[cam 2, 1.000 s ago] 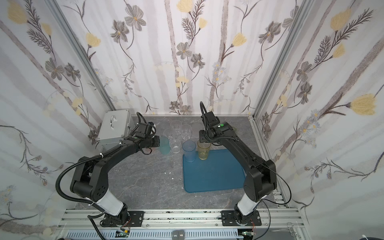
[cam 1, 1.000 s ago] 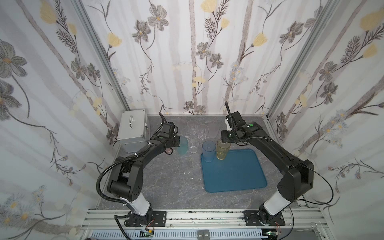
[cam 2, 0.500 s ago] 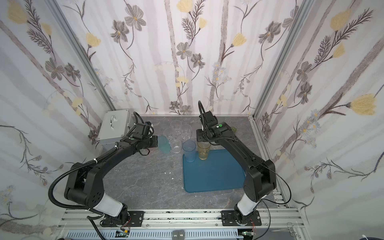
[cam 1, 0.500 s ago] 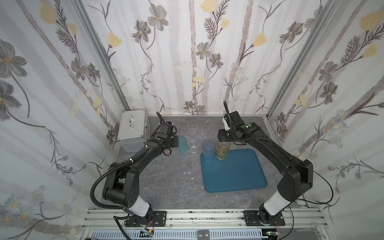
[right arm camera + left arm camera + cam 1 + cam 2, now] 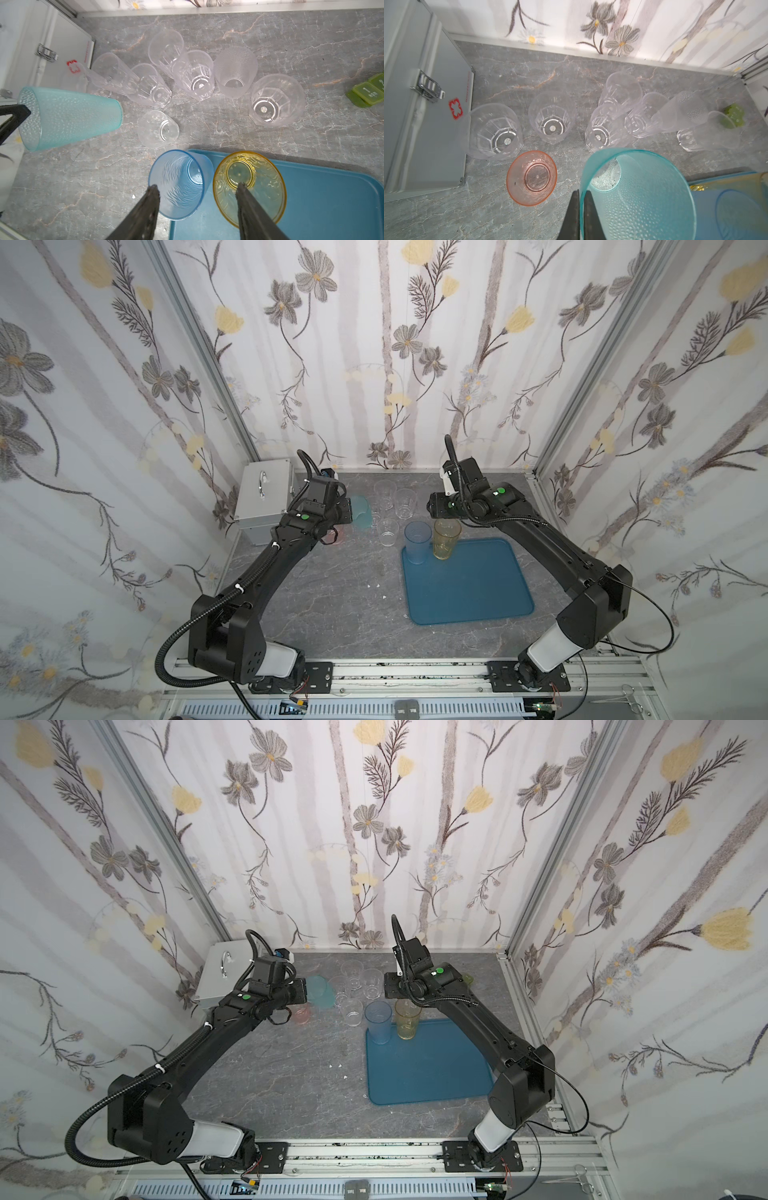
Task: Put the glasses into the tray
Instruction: 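Lift the teal cup with the left gripper toward the right gripper while it approaches, then grasp the teal cup with the right gripper while the left gripper opens and withdraws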
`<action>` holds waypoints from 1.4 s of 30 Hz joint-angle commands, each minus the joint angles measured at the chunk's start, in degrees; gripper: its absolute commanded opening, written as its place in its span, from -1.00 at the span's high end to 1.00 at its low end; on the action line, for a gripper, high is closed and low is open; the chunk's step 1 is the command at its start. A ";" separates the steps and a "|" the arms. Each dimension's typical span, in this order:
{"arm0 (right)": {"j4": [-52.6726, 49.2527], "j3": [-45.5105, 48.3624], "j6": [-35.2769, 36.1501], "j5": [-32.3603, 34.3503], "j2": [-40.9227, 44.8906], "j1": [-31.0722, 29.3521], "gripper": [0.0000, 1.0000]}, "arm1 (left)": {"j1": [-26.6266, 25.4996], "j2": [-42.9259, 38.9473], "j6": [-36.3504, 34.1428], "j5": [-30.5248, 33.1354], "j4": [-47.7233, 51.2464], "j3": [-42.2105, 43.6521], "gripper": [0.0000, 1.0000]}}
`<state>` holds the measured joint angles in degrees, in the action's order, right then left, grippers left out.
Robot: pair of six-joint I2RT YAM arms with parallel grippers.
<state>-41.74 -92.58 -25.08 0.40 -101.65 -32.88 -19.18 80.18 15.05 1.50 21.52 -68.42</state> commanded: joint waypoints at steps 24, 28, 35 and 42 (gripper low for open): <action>12.11 -6.11 -3.66 10.95 -2.22 -4.59 -0.16 | -18.66 16.07 7.62 10.21 -3.59 -24.25 1.00; 10.51 -6.72 -2.36 13.14 -3.28 -4.56 -0.03 | -19.78 17.26 7.89 11.05 -3.76 -25.56 1.00; 9.32 -6.65 -1.42 16.40 -4.13 -4.45 0.36 | -21.50 18.69 8.07 11.95 -3.79 -27.99 1.00; 8.76 -6.52 -1.29 16.91 -4.14 -3.37 0.82 | -23.03 19.36 8.95 10.23 -3.77 -29.44 0.89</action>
<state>-33.06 -98.78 -26.89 18.24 -105.73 -36.40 -41.95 99.44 22.52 13.02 20.78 -96.88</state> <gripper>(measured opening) 0.097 0.051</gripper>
